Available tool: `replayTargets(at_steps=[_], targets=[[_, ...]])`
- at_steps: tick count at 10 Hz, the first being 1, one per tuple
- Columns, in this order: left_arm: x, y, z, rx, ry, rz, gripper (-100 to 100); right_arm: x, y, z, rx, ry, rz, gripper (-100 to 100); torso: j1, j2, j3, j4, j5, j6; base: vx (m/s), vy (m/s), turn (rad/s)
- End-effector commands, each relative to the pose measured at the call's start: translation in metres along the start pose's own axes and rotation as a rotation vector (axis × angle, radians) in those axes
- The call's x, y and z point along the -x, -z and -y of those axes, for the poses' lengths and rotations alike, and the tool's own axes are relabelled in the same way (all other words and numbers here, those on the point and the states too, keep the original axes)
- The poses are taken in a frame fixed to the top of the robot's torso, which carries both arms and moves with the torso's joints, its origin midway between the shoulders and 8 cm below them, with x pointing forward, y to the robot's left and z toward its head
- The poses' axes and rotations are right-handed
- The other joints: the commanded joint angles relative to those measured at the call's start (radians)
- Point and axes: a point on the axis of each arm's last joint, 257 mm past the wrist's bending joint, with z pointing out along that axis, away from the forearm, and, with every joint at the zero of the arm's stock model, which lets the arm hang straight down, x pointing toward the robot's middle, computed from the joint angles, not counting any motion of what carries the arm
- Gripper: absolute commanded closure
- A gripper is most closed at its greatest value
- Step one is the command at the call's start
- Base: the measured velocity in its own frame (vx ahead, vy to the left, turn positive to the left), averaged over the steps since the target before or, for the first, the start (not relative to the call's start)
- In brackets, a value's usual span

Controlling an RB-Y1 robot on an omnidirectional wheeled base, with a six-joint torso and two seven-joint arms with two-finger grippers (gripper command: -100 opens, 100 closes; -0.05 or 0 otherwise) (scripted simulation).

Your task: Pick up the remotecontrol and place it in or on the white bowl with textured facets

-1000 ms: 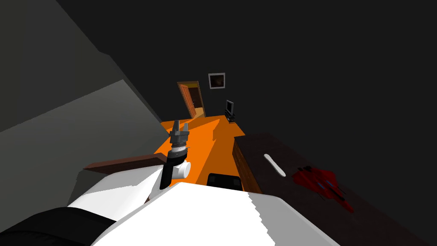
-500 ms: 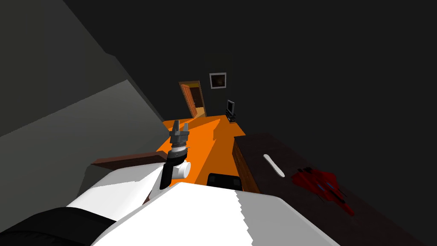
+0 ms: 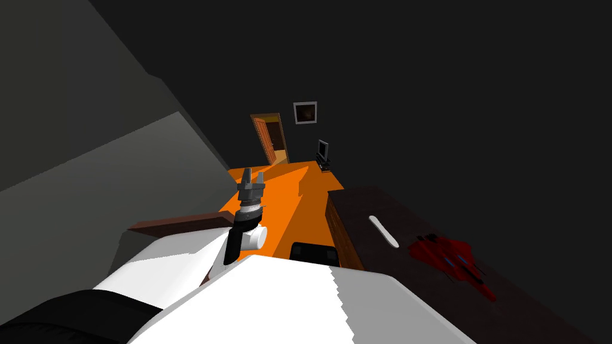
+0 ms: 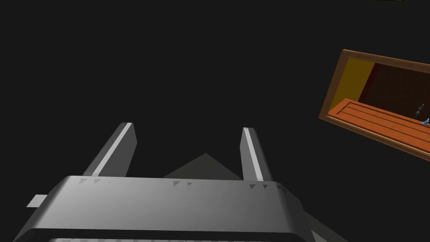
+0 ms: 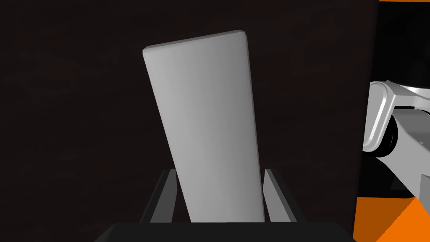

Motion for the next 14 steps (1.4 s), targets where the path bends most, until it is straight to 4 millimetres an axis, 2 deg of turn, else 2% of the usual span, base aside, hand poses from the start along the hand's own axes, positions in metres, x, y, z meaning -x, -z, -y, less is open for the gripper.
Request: replayTargets(at_steps=[1,2,3,4,5,6,8,9,10,14], targets=[[0.000,0.000,0.000,0.000,0.000,0.000,0,0.000,0.000,0.000,0.000,0.000,0.000,0,0.000,0.000,0.000,0.000,0.000,0.000,0.000,0.000,0.000],[0.000,0.000,0.000,0.000,0.000,0.000,0,0.000,0.011,0.013,-0.003,0.008,-0.001,100,0.000,0.000,0.000,0.000,0.000,0.000,0.018,0.040,-0.103],[0.000,0.000,0.000,0.000,0.000,0.000,0,0.001,0.017,0.018,-0.003,0.013,-0.002,100,0.003,-0.001,-0.001,-0.001,0.001,0.001,0.029,0.069,-0.079],[0.000,0.000,0.000,0.000,0.000,0.000,0,0.001,0.013,0.015,-0.005,0.008,-0.001,100,0.005,-0.002,-0.001,0.000,0.001,0.001,0.012,0.031,-0.015],[0.000,0.000,0.000,0.000,0.000,0.000,0,0.000,0.013,0.015,-0.003,0.010,-0.002,0,0.003,-0.001,-0.001,0.000,0.001,0.001,0.002,0.006,0.000],[0.000,0.000,0.000,0.000,0.000,0.000,0,-0.014,0.026,0.034,-0.030,0.021,-0.030,100,0.002,-0.001,0.000,0.000,0.001,0.000,-0.005,0.061,0.018],[0.000,0.000,0.000,0.000,0.000,0.000,0,-0.031,0.044,0.057,-0.062,0.032,-0.064,100,0.008,0.002,0.000,-0.001,0.004,0.001,-0.031,0.124,-0.003],[0.000,0.000,0.000,0.000,0.000,0.000,0,-0.031,0.044,0.057,-0.062,0.032,-0.064,100,0.011,0.002,0.001,-0.001,0.004,0.001,-0.028,0.080,-0.011],[0.000,0.000,0.000,0.000,0.000,0.000,0,-0.044,0.062,0.078,-0.091,0.039,-0.091,100,0.009,0.002,0.001,-0.001,0.004,0.001,-0.043,0.089,0.022],[0.000,0.000,0.000,0.000,0.000,0.000,0,-0.053,0.098,0.118,-0.138,0.040,-0.122,100,0.009,0.005,0.002,-0.001,0.006,0.000,-0.091,0.055,0.040]])
